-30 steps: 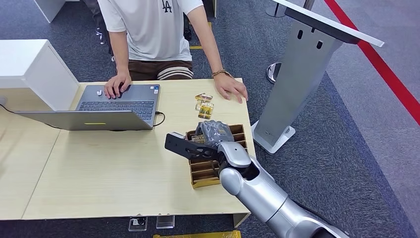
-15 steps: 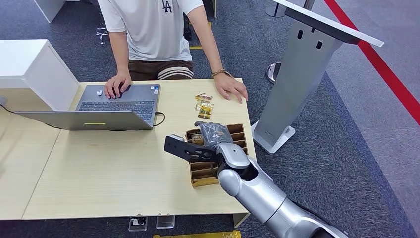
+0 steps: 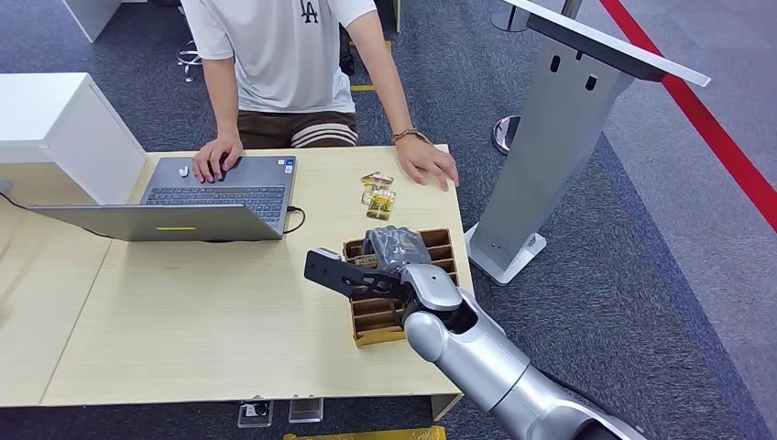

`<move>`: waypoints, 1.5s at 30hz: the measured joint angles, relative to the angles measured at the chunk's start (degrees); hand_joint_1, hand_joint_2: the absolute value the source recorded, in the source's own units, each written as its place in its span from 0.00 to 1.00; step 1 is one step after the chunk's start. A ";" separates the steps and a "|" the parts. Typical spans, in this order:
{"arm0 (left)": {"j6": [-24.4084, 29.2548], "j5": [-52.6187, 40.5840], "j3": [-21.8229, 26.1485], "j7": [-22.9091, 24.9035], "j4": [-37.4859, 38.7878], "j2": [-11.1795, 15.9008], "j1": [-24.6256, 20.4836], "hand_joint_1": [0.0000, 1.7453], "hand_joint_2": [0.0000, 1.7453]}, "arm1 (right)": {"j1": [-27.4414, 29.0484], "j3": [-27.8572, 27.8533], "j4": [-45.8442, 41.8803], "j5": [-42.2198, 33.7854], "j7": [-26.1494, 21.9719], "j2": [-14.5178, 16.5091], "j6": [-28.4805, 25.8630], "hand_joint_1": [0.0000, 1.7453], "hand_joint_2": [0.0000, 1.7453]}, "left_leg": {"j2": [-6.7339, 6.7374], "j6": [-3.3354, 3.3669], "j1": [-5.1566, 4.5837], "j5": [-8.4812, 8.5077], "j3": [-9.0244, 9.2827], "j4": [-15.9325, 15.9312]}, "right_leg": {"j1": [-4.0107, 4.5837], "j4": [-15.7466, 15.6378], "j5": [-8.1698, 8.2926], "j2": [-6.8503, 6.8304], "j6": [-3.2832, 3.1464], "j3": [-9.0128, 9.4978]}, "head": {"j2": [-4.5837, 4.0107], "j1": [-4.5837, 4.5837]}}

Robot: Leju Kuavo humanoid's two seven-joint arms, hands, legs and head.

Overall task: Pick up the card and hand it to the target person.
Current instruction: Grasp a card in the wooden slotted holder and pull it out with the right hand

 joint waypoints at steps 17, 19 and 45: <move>0.99 -1.26 -0.30 0.55 0.00 0.00 -0.01 0.00 0.00 | -0.35 0.00 0.10 -0.14 -0.55 0.00 -0.01 0.88 1.00 | 0.00 0.00 0.00 0.00 0.00 0.00 | 0.00 0.00 0.00 0.00 0.00 0.00 | 0.00 -0.01; 1.04 -1.33 -0.44 0.55 0.00 0.00 -0.01 0.00 0.00 | -0.40 -0.01 0.09 -0.14 -0.55 0.00 -0.02 0.88 1.00 | 0.00 0.00 0.00 0.00 0.00 0.00 | 0.00 0.00 0.00 0.00 0.00 0.00 | 0.00 -0.01; 2.07 2.15 -0.83 0.26 0.00 0.07 0.46 0.00 0.00 | 3.83 -4.40 -30.66 3.57 1.50 -4.97 -4.61 0.88 1.00 | 0.04 0.00 0.00 0.00 0.05 0.02 | 0.00 -0.02 0.00 0.03 0.00 -0.01 | 0.00 0.00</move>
